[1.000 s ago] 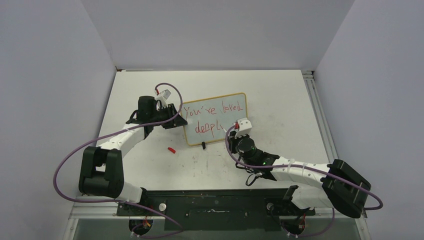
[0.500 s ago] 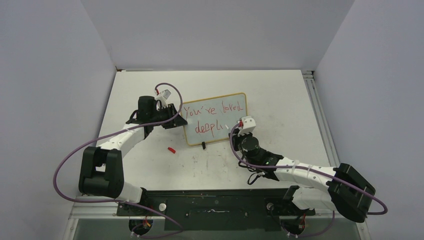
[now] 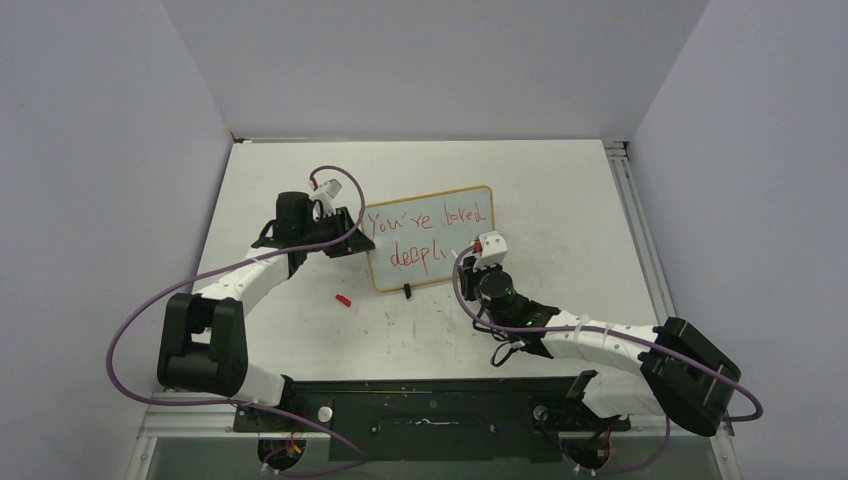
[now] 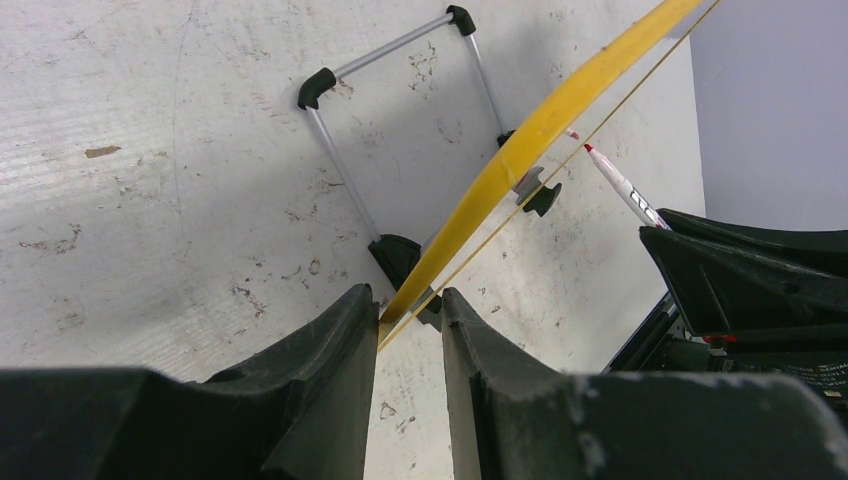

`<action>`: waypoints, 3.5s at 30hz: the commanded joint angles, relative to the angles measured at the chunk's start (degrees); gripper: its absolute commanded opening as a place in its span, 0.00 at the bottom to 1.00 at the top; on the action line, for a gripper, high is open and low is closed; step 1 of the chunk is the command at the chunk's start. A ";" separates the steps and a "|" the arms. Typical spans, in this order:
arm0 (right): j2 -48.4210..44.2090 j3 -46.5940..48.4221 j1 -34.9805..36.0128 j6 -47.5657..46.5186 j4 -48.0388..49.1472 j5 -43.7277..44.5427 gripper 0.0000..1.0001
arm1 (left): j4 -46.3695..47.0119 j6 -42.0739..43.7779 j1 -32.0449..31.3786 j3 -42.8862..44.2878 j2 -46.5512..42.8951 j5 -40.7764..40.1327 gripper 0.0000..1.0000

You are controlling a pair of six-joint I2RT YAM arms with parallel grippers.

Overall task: Write a sentence on the whiteboard
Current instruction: Write a sentence on the whiteboard, then put down the whiteboard on the whiteboard stand, then pick up the pen cap from the center of the board.

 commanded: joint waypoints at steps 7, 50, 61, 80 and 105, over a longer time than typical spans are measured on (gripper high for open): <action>2.22 1.56 -0.38 -1.01 6.05 0.68 0.05 | 1.18 0.19 -0.15 2.24 -1.93 1.46 0.28; -6.90 -1.57 1.56 4.52 -5.15 1.70 0.05 | 0.92 0.36 -0.07 2.07 -2.62 1.18 0.28; -5.53 -2.29 0.06 4.30 -3.42 0.87 0.05 | 0.98 0.16 -0.09 2.17 -2.54 1.26 0.28; 1.62 -0.77 -0.03 3.07 0.51 1.20 0.05 | 0.81 0.40 -0.14 2.33 -2.21 1.08 0.28; -24.09 0.42 0.05 0.56 -13.02 2.93 0.05 | -7.58 2.02 6.62 -5.21 -17.10 -11.96 0.62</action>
